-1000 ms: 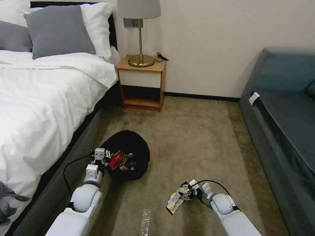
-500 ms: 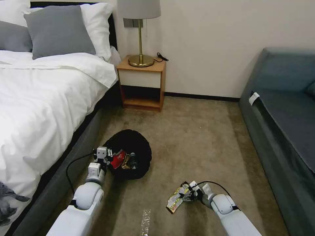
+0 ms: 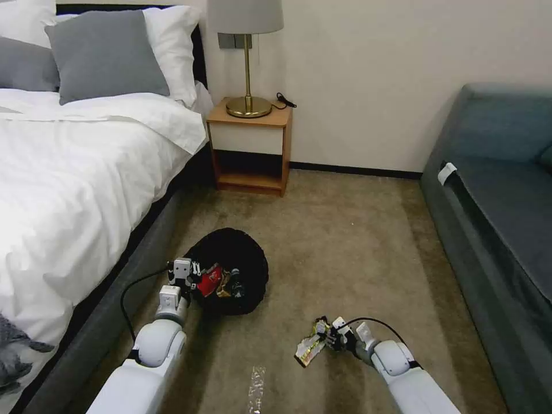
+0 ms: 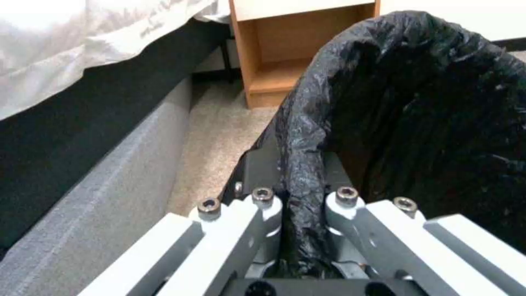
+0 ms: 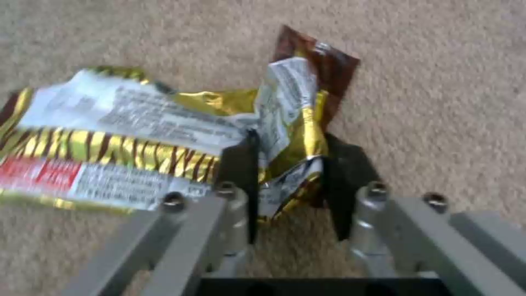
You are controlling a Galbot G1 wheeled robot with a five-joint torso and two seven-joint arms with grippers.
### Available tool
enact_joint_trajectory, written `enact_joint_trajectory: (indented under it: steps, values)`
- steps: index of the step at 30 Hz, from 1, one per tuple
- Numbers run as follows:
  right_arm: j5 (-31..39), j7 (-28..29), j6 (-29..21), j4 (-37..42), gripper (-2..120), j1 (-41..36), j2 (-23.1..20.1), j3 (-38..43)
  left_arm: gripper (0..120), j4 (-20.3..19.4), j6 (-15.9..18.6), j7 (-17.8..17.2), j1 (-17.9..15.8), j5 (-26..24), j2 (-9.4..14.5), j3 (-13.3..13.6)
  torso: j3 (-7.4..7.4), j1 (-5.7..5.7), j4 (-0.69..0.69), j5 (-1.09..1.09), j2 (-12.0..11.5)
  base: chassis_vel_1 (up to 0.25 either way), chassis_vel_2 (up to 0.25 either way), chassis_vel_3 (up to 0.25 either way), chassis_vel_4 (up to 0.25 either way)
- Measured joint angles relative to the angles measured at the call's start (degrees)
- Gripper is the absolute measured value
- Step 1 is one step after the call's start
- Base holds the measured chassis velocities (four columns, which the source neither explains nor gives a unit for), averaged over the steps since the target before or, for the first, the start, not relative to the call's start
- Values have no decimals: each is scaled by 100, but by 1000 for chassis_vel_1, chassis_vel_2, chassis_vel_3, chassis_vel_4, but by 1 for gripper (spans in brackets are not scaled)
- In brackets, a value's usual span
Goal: Pick up the trash bin, then pick up the garbage on the floor and place it into the trash bin.
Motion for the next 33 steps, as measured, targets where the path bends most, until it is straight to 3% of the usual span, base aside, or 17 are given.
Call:
enact_joint_trajectory:
  steps: [6, 19, 26, 33]
  values:
    - [9, 2, -1, 92, 0, -41, -33, 89, 4, 4, -3, 1, -14, 1, -12, 7, 1, 0, -3, -1, -1, 0, 0, 0, 0]
    - [126, -28, -24, 576, 0, -120, -120, 282, 4, -78, -11, 3, 56, 16, -25, 19, 1, 0, -2, 0, -1, 0, 0, 0, 0]
    - [831, 56, -25, 1204, 0, -132, -95, 553, 4, -130, -35, 3, 125, 20, -19, 14, 1, 0, -1, -1, -1, 0, 0, 0, 0]
    - [1623, 651, -40, 1947, 0, -115, 16, 584, 4, -178, -78, 9, 188, 43, -37, 8, 0, 0, -1, -2, -2, 0, 0, 0, 0]
